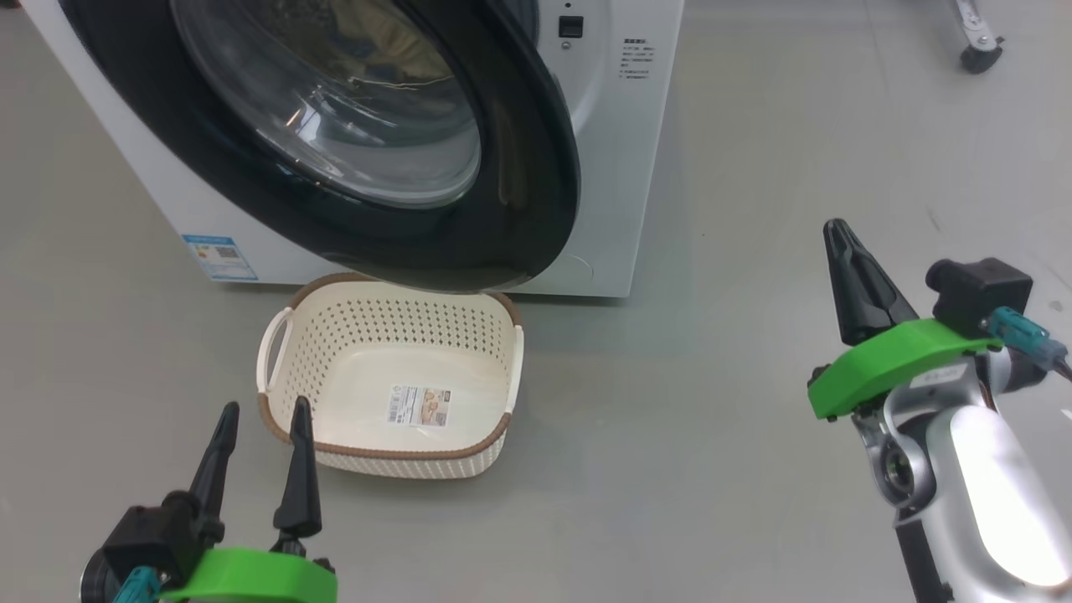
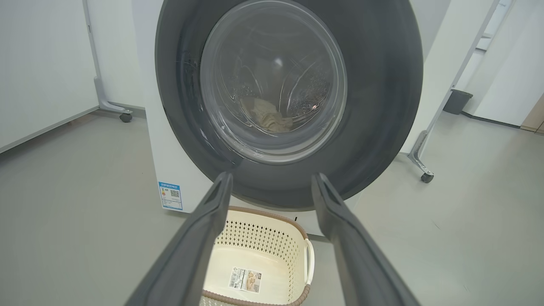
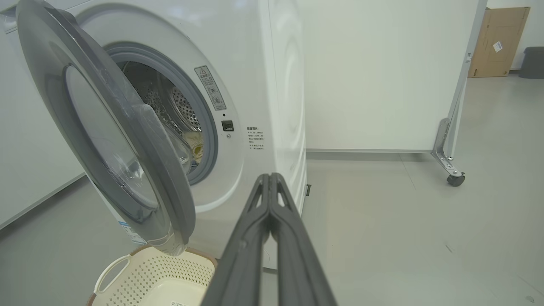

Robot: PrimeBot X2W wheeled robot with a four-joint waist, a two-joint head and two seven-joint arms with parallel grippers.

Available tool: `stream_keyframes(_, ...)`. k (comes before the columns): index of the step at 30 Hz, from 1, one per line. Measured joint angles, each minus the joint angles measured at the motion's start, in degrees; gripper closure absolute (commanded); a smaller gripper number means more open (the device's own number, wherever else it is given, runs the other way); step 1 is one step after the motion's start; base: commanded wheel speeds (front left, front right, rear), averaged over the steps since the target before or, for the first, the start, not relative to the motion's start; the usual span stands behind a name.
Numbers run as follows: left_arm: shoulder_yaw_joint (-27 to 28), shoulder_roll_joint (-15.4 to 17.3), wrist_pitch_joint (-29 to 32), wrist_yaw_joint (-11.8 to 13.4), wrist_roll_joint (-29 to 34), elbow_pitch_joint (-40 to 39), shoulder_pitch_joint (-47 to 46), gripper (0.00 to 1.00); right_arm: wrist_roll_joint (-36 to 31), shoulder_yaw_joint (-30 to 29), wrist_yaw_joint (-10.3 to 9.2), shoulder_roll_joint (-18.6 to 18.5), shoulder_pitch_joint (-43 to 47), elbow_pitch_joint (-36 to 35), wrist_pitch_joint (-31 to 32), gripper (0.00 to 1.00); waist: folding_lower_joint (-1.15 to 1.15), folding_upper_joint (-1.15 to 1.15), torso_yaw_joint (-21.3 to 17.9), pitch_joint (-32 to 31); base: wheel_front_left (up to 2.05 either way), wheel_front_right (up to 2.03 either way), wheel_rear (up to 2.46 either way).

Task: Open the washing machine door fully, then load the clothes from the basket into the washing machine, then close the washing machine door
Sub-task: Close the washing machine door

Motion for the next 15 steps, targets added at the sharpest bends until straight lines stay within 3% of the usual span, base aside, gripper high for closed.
stream_keyframes(15, -1.88, -2.10, -0.33, -2.27, 0.01, 3.31, -2.97, 0.00, -0.07, 6.22, 0.00, -0.80, -11.24, 0.82, -0.25, 1.00, 0.00, 0.00, 7.63, -0.06, 0.00, 0.00, 0.00)
